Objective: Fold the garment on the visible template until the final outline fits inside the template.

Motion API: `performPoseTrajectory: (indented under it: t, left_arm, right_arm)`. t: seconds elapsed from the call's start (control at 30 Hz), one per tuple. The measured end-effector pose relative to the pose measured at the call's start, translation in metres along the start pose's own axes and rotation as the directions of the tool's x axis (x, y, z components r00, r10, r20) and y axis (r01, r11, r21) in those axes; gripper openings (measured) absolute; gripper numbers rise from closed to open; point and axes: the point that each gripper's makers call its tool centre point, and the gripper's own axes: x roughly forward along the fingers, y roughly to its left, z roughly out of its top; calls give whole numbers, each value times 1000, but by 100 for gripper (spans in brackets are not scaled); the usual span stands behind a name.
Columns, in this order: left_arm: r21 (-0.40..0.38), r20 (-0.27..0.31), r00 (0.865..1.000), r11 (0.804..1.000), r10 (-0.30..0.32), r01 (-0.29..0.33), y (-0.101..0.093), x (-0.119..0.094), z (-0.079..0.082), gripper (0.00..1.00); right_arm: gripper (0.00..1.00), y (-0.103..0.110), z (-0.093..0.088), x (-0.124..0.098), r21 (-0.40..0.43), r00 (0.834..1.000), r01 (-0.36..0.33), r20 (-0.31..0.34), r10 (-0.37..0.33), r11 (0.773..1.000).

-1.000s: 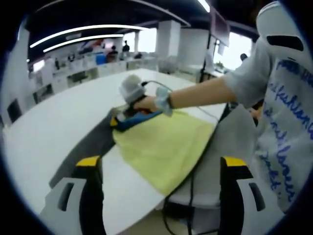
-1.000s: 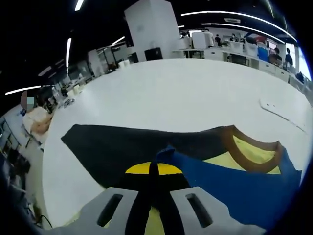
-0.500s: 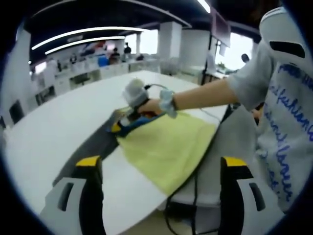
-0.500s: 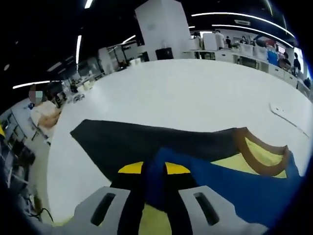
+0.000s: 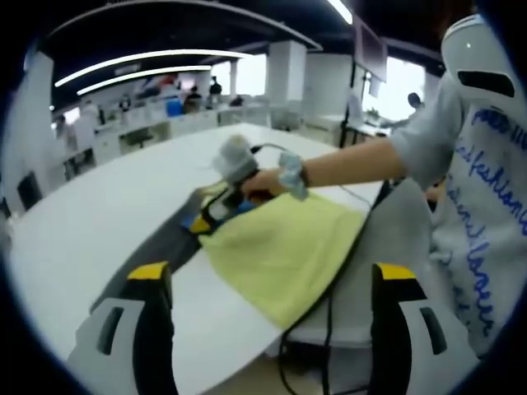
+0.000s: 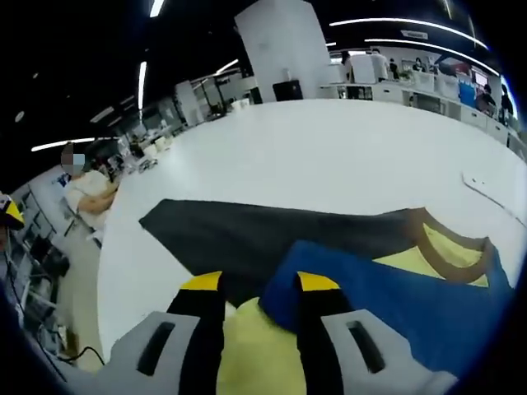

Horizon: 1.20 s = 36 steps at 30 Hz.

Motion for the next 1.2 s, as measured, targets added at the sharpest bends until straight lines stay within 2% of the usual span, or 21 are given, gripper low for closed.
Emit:
performPoseTrajectory:
  t: [0.13, 0.3, 0.7, 1.0, 1.2]
  left_arm:
    - [6, 5, 1000, 1000, 9, -9, 0, -3, 1, 96]
    - [18, 17, 1000, 1000, 9, -10, -3, -6, 4, 97]
    - [38, 3, 999, 998, 40, -41, -1, -8, -2, 98]
    - [46, 24, 999, 998, 39, -40, -7, -11, 2, 98]
    - [52, 35, 999, 998, 38, -40, -7, -12, 5, 98]
  right_arm:
    - [50, 5, 4, -10, -32, 1000, 12, 14, -12, 999]
    - [56, 6, 10, -22, -44, 999, 28, 30, -26, 999]
    - [82, 14, 14, -59, -72, 998, 40, 49, -37, 997]
    - [91, 22, 14, -84, -98, 998, 41, 58, -35, 994]
    - [99, 20, 14, -98, -105, 996, 63, 64, -56, 992]
